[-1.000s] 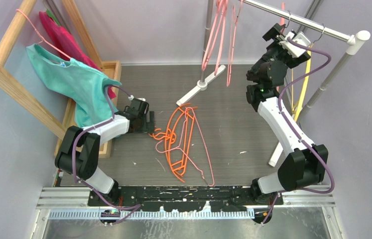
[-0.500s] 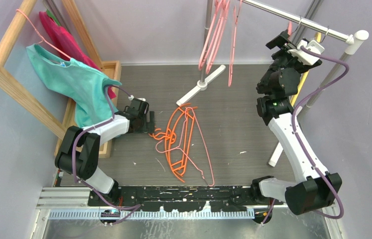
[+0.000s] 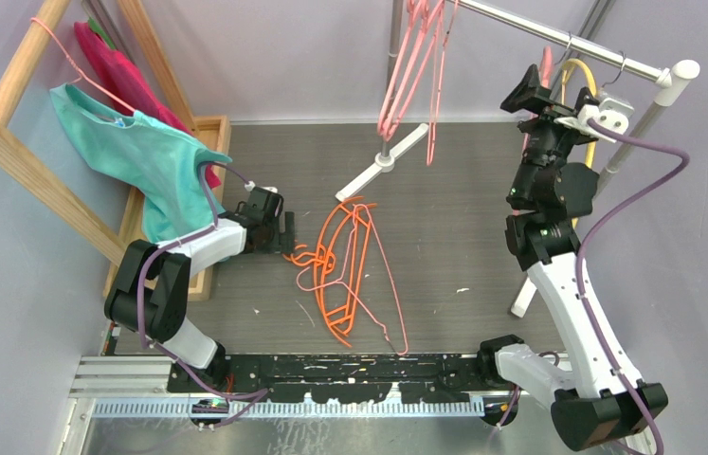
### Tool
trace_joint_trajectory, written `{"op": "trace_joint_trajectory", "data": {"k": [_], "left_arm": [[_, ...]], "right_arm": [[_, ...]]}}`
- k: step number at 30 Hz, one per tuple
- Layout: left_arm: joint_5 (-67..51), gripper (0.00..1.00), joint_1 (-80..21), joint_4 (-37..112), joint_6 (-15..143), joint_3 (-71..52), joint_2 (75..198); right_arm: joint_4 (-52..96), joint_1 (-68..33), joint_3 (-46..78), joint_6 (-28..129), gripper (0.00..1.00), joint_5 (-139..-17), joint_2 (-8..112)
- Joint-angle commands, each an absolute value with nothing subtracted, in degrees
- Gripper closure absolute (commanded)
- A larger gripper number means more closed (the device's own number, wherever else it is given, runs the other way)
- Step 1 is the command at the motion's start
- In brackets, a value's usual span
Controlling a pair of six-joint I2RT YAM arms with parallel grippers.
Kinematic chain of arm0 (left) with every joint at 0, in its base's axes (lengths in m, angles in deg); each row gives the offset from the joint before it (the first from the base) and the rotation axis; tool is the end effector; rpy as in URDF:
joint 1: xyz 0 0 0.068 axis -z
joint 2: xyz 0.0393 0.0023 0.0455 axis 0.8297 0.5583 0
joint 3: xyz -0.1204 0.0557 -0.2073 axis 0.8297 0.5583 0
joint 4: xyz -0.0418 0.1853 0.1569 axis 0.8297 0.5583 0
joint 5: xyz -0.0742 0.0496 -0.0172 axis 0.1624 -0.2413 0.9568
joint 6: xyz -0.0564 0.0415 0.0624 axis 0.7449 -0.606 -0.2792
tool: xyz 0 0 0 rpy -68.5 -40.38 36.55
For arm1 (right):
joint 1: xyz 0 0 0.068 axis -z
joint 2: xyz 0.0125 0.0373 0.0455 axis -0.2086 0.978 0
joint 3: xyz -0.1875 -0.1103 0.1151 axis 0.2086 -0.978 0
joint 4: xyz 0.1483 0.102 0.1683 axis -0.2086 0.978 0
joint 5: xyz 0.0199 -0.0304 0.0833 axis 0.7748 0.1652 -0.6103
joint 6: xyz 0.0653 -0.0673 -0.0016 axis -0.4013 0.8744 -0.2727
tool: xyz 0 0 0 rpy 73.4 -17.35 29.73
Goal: Organize the hangers
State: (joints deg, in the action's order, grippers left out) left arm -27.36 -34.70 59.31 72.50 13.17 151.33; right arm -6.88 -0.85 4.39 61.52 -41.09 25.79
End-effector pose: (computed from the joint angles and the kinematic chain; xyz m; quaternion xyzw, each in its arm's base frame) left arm 0.2941 -0.0975 0.1090 -0.0136 0.9632 -0.0013 0.2685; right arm 0.2211 0.0089 0.4939 0.1579 0.4539 -0.0422 0.8759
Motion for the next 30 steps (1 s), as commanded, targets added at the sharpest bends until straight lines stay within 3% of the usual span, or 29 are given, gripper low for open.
{"op": "trace_joint_trajectory", "data": {"k": [1,7,12,19,30], "left_arm": [[-26.9,0.02,-34.5,58.2,72.0,12.1,150.8],[-26.6,0.02,-34.5,58.0,72.1,12.2,150.7],[-26.7,0.02,-34.5,58.0,72.2,12.3,150.3],[-27.0,0.02,-34.5,58.6,72.1,11.5,150.7],[-26.7,0.02,-34.5,58.5,72.3,11.5,150.9]], "right_arm": [[-7.7,-0.6,4.3,59.6,0.04,-53.0,22.6],[0.0,-0.7,9.4,57.3,0.06,-70.8,24.7],[8.1,-4.2,14.7,54.9,0.11,-78.7,29.6],[14.2,-33.6,13.3,67.1,0.11,-61.0,34.1],[26.3,-49.5,-2.2,57.0,0.18,-51.5,35.4]]}}
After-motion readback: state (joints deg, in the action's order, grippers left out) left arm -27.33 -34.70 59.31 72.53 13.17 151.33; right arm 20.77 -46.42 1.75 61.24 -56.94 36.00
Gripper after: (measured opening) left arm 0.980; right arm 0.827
